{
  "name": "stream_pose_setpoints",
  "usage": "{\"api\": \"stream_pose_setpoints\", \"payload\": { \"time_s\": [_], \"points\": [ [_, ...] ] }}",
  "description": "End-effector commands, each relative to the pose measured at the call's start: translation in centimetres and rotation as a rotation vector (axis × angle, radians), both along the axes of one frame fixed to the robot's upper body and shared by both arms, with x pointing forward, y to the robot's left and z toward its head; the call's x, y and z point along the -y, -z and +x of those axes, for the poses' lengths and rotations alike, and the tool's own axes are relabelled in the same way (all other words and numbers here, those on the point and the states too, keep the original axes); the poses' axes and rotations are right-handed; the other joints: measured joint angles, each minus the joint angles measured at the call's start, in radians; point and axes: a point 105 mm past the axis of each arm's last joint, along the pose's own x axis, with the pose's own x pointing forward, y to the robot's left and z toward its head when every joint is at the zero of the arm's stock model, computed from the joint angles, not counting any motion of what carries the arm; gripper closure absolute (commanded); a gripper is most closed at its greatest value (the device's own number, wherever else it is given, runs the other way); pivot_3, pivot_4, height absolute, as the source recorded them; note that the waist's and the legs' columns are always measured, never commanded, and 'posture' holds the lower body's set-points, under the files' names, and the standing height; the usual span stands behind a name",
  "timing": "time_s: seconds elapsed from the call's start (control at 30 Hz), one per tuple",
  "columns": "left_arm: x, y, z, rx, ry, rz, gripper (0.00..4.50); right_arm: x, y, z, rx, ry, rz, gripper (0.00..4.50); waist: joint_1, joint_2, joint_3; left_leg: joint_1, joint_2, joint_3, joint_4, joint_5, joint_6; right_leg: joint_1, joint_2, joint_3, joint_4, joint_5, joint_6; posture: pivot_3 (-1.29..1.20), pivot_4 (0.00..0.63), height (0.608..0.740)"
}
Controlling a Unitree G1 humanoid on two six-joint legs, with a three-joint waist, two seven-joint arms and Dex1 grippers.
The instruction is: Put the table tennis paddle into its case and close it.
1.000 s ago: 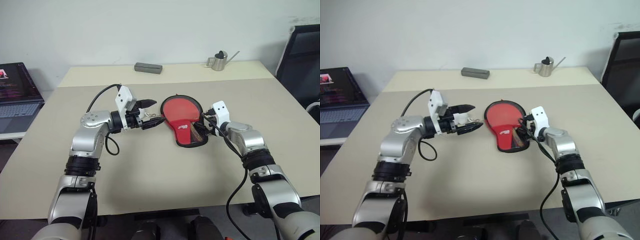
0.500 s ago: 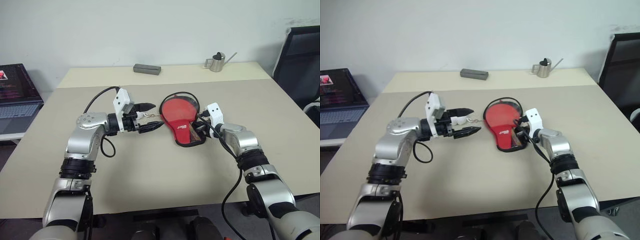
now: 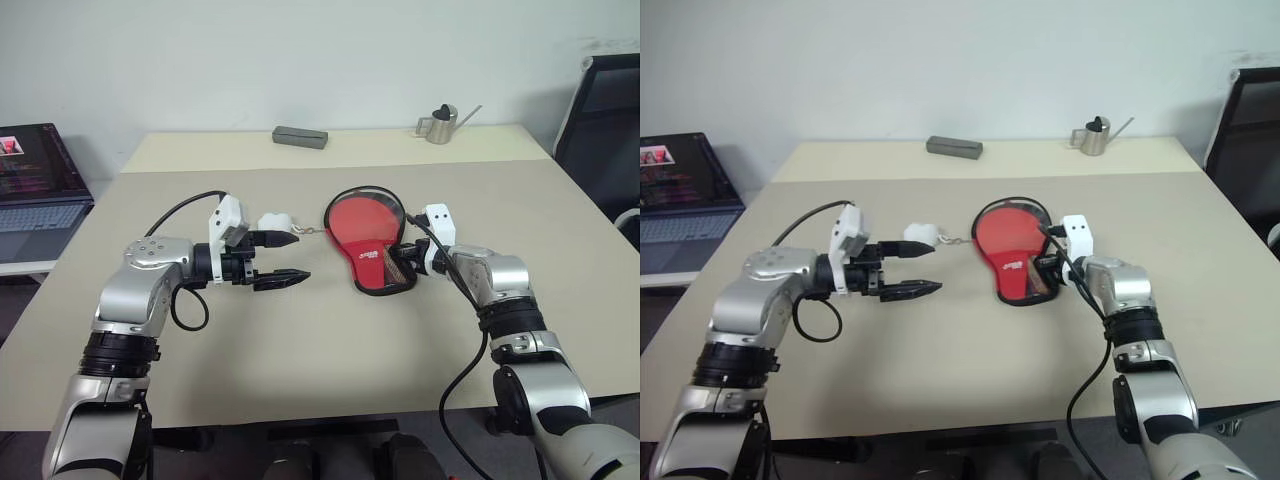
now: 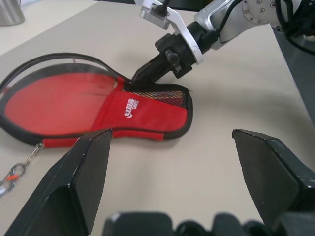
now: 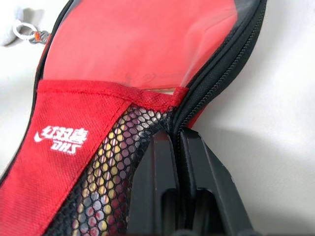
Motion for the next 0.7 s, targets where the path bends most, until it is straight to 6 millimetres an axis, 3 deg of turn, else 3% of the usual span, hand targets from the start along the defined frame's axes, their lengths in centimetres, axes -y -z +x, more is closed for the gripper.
{"api": "stream_pose_setpoints", "payload": {
  "time_s": [0.03, 0.53, 0.7],
  "points": [
    [0.3, -1.3, -1.1, 0.029, 0.042, -0.014, 0.23, 0.5, -0.8, -0.6, -0.012, 0.027, 0.030, 4.49, 0.002, 0.000, 0.000, -0.002, 0.000, 0.000, 0.000, 0.000, 0.000, -0.001, 0.000, 0.000, 0.000, 0.000, 0.000, 0.00, 0.150, 0.740],
    [2.2, -1.0, -4.2, -0.066, 0.190, -0.026, 0.23, 0.8, -0.2, -4.3, -0.152, 0.124, 0.135, 4.49, 0.011, 0.000, 0.000, -0.007, 0.000, 0.000, 0.000, 0.000, 0.000, -0.007, 0.000, 0.000, 0.000, 0.000, 0.000, 0.00, 0.150, 0.740],
    [2.8, -0.6, -5.6, -0.092, 0.254, -0.015, 0.23, 2.0, 1.4, -6.2, -0.212, 0.159, 0.109, 4.49, 0.013, 0.000, 0.000, -0.007, 0.000, 0.000, 0.000, 0.000, 0.000, -0.007, 0.000, 0.000, 0.000, 0.000, 0.000, 0.00, 0.150, 0.740]
  ]
}}
